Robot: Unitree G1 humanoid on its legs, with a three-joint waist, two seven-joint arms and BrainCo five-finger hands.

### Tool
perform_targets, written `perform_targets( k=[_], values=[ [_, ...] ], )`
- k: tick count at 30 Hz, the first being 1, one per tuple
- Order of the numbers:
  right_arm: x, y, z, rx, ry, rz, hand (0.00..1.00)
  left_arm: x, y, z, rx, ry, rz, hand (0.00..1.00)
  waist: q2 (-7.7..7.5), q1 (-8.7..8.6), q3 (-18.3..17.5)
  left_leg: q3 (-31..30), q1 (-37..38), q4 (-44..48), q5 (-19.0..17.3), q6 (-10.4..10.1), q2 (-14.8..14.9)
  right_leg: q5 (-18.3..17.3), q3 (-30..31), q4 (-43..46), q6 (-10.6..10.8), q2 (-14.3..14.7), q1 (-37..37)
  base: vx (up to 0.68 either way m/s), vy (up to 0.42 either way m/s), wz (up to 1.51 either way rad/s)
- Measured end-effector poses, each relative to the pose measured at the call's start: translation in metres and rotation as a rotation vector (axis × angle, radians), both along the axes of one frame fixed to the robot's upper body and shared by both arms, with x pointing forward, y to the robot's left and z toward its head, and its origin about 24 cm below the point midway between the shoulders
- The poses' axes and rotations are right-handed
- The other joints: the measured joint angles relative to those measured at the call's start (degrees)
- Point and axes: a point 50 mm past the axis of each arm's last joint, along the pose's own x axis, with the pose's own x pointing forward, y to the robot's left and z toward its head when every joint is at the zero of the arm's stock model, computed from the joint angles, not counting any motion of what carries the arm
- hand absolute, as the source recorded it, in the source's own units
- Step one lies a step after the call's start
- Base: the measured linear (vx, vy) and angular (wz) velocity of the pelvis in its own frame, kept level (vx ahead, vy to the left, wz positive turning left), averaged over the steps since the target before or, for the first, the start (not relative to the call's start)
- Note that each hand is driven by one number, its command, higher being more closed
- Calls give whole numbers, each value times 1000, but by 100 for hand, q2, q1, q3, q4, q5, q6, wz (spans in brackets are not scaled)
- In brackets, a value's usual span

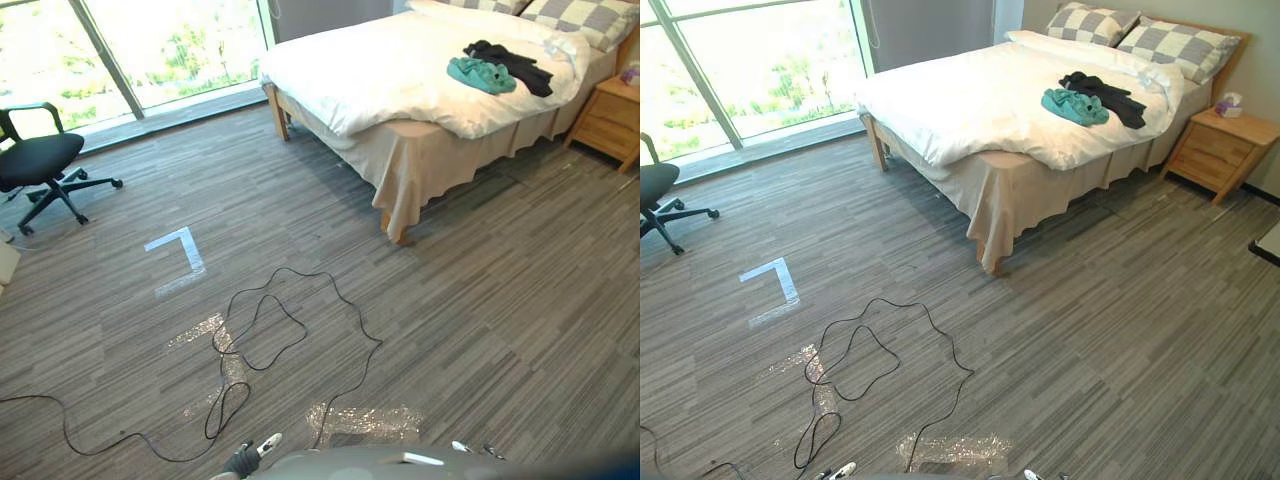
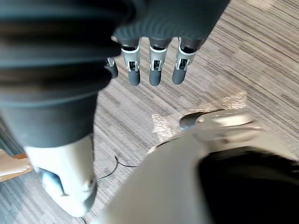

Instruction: Tidy the bed and pick cloth on bed and put in laundry

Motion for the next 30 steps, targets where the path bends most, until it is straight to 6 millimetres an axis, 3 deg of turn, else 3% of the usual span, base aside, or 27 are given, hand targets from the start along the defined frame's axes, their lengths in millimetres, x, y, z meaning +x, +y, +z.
perform_targets(
  k=[4,15,30],
  values=[
    [4,2,0,1,-16,0,0,-2,1,-1,1,15,-14,0,-26,-7,8,11,95,-125,50,32,7,6,-61,-167,11,30,98,107,-28,-1],
    [8,6,-1,16,-25,-35,0,1,5,0,0,6,-34,0,-76,-8,127,34,269,-138,-52,-127,24,-83,-77,-178,162,29,256,13,-43,-2],
    [7,6,-1,-3,-29,-49,0,2,5,1,14,-20,-57,0,-123,0,164,155,278,-135,-44,-104,44,-60,-4,-154,113,46,211,-54,-40,-4]
  ],
)
